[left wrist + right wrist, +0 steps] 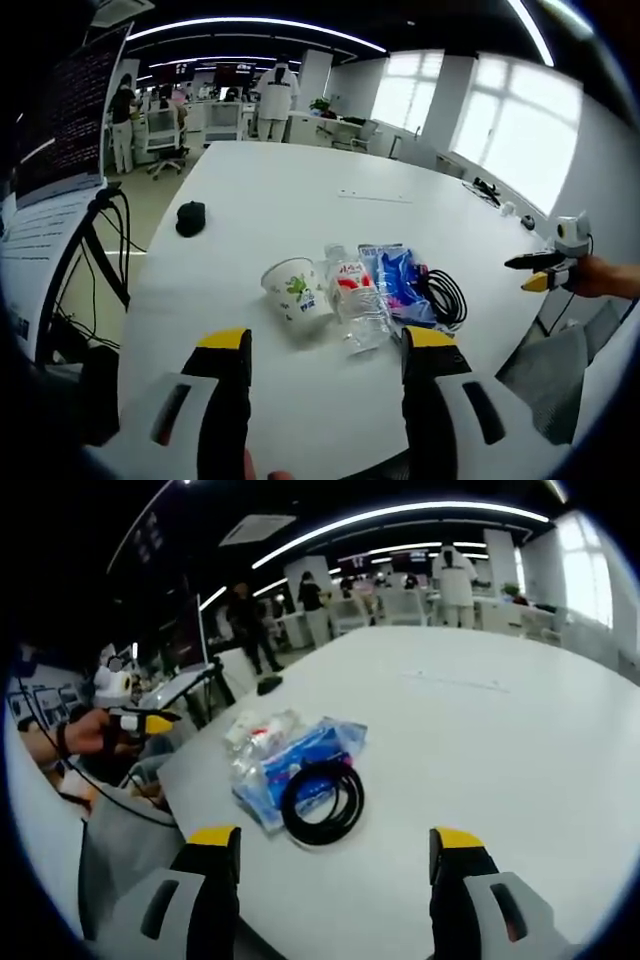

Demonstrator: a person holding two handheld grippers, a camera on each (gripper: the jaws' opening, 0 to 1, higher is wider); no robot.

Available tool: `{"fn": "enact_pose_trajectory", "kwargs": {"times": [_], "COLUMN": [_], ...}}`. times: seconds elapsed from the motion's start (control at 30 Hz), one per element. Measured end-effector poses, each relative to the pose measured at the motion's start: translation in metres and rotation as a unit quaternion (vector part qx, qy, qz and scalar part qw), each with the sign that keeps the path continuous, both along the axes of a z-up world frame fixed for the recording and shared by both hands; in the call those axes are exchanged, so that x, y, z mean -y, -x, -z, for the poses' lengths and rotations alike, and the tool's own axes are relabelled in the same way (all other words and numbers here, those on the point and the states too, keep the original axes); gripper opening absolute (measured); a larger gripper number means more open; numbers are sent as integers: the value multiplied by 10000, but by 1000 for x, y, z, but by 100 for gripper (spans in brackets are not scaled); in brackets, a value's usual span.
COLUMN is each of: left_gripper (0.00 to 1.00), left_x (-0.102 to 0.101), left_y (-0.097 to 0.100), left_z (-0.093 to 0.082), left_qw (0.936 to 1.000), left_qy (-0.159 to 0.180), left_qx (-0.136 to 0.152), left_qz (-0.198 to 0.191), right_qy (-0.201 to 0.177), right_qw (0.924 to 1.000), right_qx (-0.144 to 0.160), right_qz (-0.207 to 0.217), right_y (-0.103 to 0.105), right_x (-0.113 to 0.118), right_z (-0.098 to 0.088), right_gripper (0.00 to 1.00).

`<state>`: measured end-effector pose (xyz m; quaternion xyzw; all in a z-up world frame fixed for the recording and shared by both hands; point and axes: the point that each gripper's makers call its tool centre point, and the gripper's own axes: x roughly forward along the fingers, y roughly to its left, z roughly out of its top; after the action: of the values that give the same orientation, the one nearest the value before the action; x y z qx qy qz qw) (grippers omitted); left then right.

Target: Arrange the tabletop items into an orderly group along one side of the table until the central work area is clear of visible clutter.

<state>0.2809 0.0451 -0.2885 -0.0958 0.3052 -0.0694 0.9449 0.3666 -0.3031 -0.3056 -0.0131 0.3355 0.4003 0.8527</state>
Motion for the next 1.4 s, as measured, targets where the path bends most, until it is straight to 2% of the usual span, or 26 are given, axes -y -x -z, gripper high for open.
{"fn": "enact_pose_trajectory", "kwargs": {"times": [0.4, 1.1, 1.4], "left_gripper": [59, 60, 60], "left_x": [1, 3, 3], "left_y": [-3, -9, -11], "left_z": [-3, -6, -8], "left_qw": [10000, 10000, 9999], "left_qy": [9, -35, -44], "left_qx": [13, 13, 35], "left_qz": [-14, 81, 87], "right_qy": [3, -89, -128], "right_qw": [10000, 9999, 9998], "right_qx": [0, 80, 91], "right_qz": [-43, 86, 125], "right_y": [1, -7, -3], "right_x": [-4, 4, 5], "right_z": [0, -2, -5], "right_gripper": [79, 82, 82]}}
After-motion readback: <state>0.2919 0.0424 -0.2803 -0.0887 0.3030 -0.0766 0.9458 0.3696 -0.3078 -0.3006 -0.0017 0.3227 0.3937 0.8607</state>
